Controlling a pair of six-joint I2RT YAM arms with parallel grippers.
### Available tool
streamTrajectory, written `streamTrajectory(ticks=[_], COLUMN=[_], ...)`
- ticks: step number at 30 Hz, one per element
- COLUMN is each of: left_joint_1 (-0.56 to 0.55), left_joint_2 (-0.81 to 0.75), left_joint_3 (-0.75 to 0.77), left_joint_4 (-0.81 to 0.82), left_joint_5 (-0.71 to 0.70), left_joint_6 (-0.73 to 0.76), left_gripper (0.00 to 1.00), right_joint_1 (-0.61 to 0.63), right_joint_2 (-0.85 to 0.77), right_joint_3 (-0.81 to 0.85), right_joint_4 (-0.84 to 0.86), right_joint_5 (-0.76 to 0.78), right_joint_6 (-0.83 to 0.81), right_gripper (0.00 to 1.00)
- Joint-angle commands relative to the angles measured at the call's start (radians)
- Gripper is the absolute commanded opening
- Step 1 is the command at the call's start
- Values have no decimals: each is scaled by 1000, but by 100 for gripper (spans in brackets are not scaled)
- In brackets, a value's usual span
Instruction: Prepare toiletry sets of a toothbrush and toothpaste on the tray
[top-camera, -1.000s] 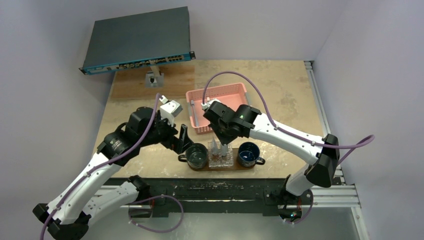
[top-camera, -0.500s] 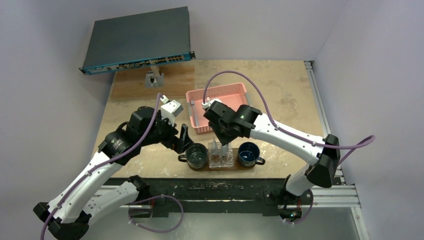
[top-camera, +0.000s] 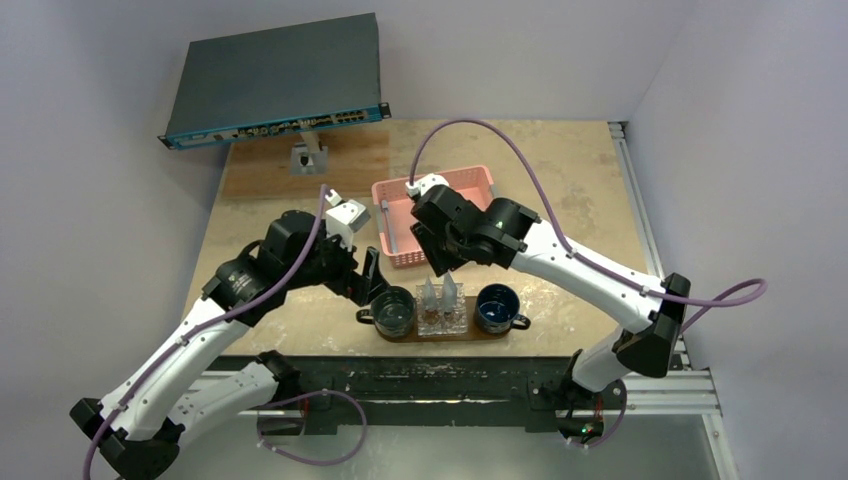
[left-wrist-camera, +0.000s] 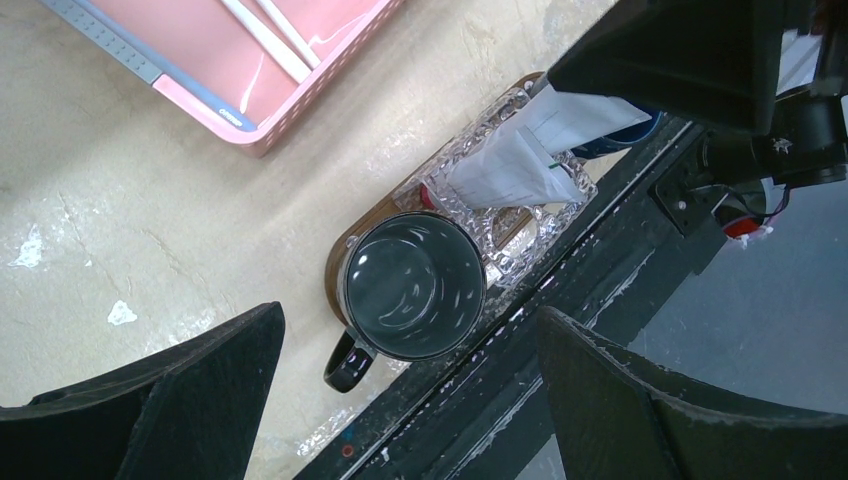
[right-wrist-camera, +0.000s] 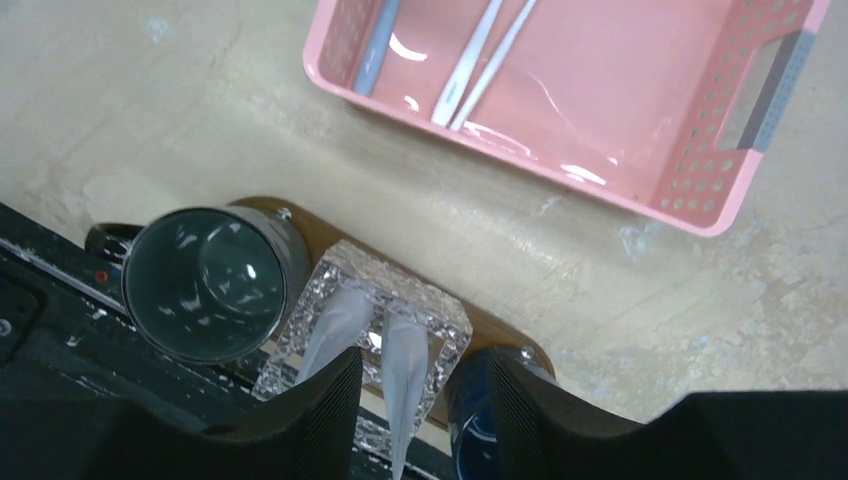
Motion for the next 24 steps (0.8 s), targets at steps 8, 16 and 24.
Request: streamTrajectory(ticks=[8,16,24], left_joint_1=[1,1,3], left_joint_2=[11,12,7], left_joint_3=[-1,0,3], left_joint_4=[34,33,33], left_joint_5=[-44,-79,-108], left_joint_6=[22,30,30], left_gripper=[96,96,96], right_joint_1=[-182,-281,-368], right_joint_2=[118,298,428], right_joint_3=[157,243,248], right_joint_4=[175,264,383], right_joint_5=[-63,-106,-175], right_joint_6=[-129,-155,-117], right_gripper=[52,54,52])
